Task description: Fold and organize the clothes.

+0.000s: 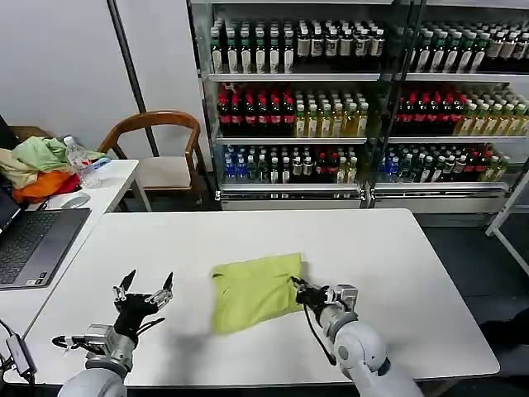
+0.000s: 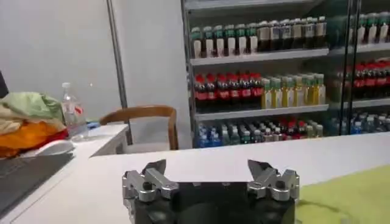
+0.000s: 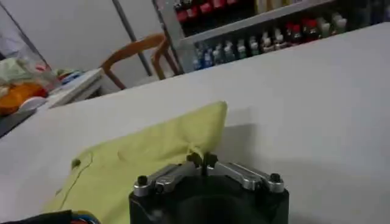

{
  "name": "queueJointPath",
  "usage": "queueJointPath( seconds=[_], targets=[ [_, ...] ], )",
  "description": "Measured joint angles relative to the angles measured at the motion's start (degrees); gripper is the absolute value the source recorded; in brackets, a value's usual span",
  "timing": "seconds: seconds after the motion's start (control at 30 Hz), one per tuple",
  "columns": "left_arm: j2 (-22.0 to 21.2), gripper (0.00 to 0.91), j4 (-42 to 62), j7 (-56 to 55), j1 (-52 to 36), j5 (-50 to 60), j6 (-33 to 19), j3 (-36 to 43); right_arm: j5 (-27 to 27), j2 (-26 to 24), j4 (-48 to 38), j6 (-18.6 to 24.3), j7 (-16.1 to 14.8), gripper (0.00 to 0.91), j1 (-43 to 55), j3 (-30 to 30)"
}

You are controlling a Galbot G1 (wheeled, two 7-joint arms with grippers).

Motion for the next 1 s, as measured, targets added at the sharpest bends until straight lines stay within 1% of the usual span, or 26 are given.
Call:
queueJointPath(
  seconds=[0.37, 0.77, 0.93, 0.97, 1.0],
  targets=[
    [-1.0, 0.907, 0.4, 0.0, -0.2, 0.9, 0.0, 0.7, -0.3, -1.8, -0.5, 2.1, 1.5, 0.000, -0.5, 2.7],
    [-1.6, 0.907, 0.6, 0.0, -0.5, 1.3, 0.0, 1.2, -0.4, -2.7, 1.3, 2.4, 1.6, 0.000, -2.7, 3.4],
    [-1.3, 0.907, 0.7, 0.0, -0.9, 1.3, 0.0, 0.8, -1.2, -2.7, 1.7, 2.8, 1.4, 0.000, -3.1, 3.5],
    [-1.3, 0.907, 0.7, 0.0, -1.0, 1.3, 0.0, 0.8, -1.5, -2.7, 1.7, 2.9, 1.4, 0.907, -3.0, 3.6],
    [-1.2, 0.907, 0.7, 0.0, -1.1, 1.3, 0.0, 0.8, -1.7, -2.7, 1.6, 3.0, 1.3, 0.907, -2.9, 3.7]
  ],
)
